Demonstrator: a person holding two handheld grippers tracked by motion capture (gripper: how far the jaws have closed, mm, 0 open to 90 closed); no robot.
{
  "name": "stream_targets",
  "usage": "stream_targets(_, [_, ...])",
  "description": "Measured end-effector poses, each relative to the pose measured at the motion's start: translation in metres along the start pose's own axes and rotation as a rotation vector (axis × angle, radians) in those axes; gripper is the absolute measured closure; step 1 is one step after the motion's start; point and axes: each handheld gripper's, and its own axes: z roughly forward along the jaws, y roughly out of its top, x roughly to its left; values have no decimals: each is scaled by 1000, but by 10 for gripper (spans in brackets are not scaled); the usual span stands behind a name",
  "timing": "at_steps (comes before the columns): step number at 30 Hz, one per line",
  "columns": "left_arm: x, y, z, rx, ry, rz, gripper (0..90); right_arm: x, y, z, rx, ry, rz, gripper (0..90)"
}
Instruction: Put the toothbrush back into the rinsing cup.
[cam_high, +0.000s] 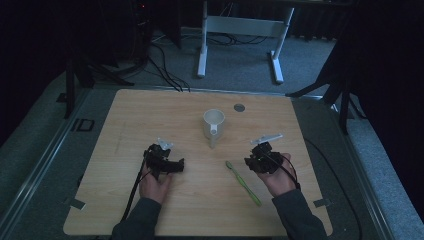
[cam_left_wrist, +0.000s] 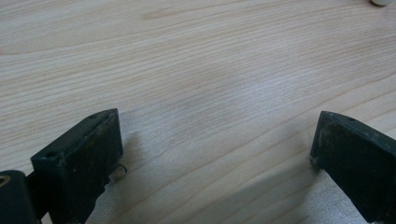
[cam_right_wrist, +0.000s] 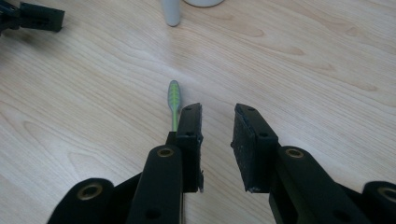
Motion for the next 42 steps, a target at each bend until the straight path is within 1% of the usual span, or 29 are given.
stream_targets(14, [0,0,0,0,0,0,24,8,9,7,64,21,-28,720])
stream_targets(17, [0,0,0,0,-1,0,24,8,11,8,73,36,-25,720])
stream_targets(34, [-1,0,0,0,-1,-1,24,12,19,12,122,48,-43,738])
stream_targets(42, [0,0,0,0,-2,0,24,14,22,15,145,54,-62,737])
